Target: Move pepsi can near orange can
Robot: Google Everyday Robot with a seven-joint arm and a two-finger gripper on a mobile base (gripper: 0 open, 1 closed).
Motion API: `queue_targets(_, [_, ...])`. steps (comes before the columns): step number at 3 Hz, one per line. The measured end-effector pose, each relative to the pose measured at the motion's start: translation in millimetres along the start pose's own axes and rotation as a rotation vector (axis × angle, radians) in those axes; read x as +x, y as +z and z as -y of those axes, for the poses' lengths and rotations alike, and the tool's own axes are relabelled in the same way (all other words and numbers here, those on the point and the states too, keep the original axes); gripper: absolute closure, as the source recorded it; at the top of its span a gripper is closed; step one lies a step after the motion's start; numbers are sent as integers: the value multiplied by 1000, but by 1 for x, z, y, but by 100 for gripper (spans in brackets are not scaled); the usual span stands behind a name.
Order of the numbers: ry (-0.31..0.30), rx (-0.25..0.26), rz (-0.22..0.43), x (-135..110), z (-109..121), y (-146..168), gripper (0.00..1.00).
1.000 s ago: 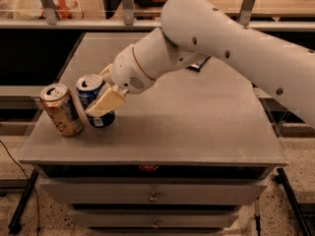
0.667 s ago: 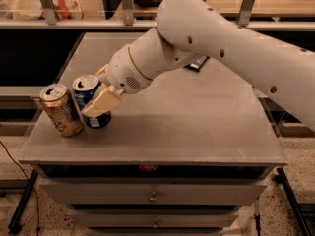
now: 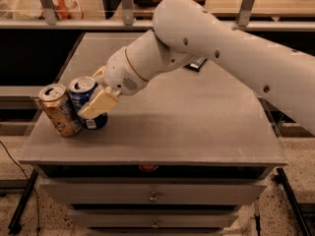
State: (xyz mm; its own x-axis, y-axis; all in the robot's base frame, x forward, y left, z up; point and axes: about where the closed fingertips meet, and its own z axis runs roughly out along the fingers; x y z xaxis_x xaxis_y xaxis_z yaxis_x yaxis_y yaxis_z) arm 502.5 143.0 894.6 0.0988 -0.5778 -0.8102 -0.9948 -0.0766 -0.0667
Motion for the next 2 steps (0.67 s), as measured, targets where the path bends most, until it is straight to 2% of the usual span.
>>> queue_targets(1, [0,-6,7,0,-1,2,13])
queue_targets(2, [1,-11,11,1,-1,4,0])
